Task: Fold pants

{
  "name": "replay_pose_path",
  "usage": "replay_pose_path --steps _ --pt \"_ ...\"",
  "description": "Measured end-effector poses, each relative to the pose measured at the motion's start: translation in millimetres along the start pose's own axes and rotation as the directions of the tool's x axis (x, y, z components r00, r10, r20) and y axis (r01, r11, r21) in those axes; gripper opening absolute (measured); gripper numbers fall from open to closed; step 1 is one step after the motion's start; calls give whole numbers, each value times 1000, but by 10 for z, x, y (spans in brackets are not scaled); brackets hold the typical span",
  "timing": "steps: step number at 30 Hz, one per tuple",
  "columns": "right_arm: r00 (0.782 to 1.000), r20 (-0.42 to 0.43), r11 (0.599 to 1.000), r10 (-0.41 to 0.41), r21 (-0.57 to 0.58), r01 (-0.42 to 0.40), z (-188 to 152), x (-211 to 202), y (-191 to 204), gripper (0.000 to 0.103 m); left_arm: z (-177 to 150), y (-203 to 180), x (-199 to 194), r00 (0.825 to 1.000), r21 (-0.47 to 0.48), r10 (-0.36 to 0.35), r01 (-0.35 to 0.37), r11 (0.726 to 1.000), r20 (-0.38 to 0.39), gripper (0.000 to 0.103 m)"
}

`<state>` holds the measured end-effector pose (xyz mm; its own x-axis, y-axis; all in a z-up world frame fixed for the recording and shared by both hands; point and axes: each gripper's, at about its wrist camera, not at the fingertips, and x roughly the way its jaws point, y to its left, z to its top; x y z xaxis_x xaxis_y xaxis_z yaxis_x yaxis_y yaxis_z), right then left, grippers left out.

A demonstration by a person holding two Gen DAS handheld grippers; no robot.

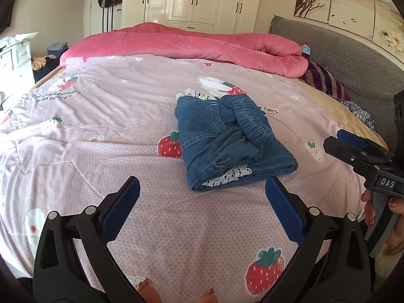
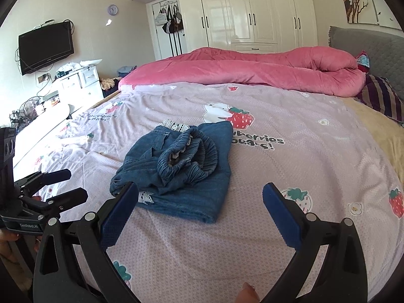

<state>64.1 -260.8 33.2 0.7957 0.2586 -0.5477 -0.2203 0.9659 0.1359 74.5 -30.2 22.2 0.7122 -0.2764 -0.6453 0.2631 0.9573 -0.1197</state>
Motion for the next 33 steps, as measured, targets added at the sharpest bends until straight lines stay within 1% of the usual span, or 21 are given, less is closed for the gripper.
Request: replay_pose_path --steps 8,14,24,28,33 --pt "1000 -21 1000 9 -6 -9 -132 -50 65 98 -117 54 -100 1000 -23 6 -6 1000 -2 93" --pt "1000 -21 1000 10 -15 -10 -208 -122 115 98 -200 108 -163 1000 -33 13 -13 999 -6 93" --pt "999 -36 1000 13 -15 -14 -353 -197 167 98 -318 77 -220 1000 -27 11 -11 1000 -13 93" --pt "999 -48 1000 16 -15 -17 -430 -226 184 98 -384 83 -242 1000 -48 10 -11 999 -15 93" --pt "998 -64 1000 15 -3 -16 -519 -258 193 98 -469 41 -258 1000 -44 3 -4 999 -22 93"
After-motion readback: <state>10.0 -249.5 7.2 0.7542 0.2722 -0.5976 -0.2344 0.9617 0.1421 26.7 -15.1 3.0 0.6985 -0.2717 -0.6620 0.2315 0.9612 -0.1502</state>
